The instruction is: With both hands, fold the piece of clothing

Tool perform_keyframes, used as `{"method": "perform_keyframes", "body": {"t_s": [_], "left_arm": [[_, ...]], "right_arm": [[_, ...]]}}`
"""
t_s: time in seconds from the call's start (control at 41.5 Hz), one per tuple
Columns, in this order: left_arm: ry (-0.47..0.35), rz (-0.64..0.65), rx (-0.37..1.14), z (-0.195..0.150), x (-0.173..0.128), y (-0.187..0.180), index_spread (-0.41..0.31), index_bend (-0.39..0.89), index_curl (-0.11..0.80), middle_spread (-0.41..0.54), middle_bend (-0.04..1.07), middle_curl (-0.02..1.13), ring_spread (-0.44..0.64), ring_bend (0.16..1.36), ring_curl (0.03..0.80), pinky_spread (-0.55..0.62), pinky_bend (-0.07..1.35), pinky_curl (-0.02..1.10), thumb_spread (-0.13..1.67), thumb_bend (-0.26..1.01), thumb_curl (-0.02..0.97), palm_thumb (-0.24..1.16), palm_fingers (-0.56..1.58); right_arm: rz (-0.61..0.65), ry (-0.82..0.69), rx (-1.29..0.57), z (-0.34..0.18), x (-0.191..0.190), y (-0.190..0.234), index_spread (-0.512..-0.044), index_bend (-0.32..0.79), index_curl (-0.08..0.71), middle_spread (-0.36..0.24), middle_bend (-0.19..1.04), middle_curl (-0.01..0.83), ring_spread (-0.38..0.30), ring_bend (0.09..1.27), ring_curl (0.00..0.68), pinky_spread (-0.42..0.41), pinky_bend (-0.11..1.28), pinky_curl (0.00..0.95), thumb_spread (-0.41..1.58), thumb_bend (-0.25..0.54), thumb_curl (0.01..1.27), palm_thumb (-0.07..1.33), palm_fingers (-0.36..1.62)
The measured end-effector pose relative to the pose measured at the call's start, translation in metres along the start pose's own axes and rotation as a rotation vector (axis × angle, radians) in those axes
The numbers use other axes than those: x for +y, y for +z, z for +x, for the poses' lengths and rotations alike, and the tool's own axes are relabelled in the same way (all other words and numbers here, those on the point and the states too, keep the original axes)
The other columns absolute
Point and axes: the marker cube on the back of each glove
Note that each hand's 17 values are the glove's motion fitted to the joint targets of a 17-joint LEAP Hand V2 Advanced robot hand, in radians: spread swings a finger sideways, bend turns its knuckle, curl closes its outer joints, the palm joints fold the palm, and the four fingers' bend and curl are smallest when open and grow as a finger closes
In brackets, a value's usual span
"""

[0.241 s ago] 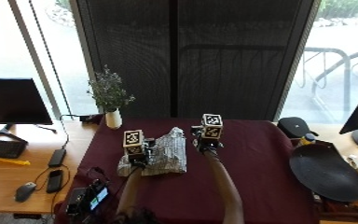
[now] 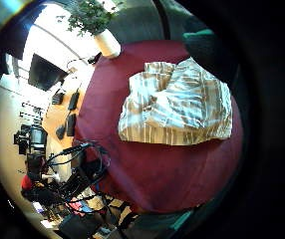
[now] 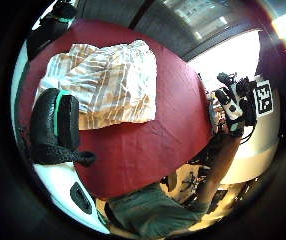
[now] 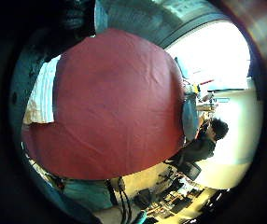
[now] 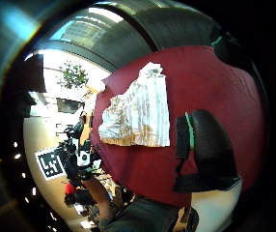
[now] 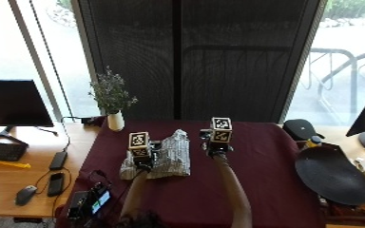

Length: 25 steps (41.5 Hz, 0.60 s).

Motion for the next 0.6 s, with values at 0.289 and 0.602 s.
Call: {"method": "perform_keyframes", "body": {"t_s": [0.289,0.602], "left_arm": [[0.037,-0.038,0.043,0.012,0.0,0.01,-0.13,0.16,0.246,-0.094,0.24,0.3,0.06,0.45,0.26,0.19,0.3,0.22,1.25,0.36,0.211,0.5,0.64],[0.037,-0.054,0.044,0.016,0.008,0.009,-0.134,0.15,0.29,-0.098,0.22,0.36,0.06,0.44,0.289,0.21,0.29,0.26,1.34,0.32,0.253,0.51,0.63]], "right_arm": [[0.026,0.015,0.032,0.014,0.007,-0.006,-0.294,0.26,0.309,-0.032,0.16,0.205,0.106,0.22,0.21,0.25,0.45,0.252,1.18,0.334,0.24,0.57,0.53],[0.033,-0.003,0.031,0.012,0.014,0.001,-0.305,0.24,0.36,-0.027,0.15,0.239,0.109,0.21,0.249,0.254,0.43,0.283,1.26,0.274,0.29,0.59,0.52]]}}
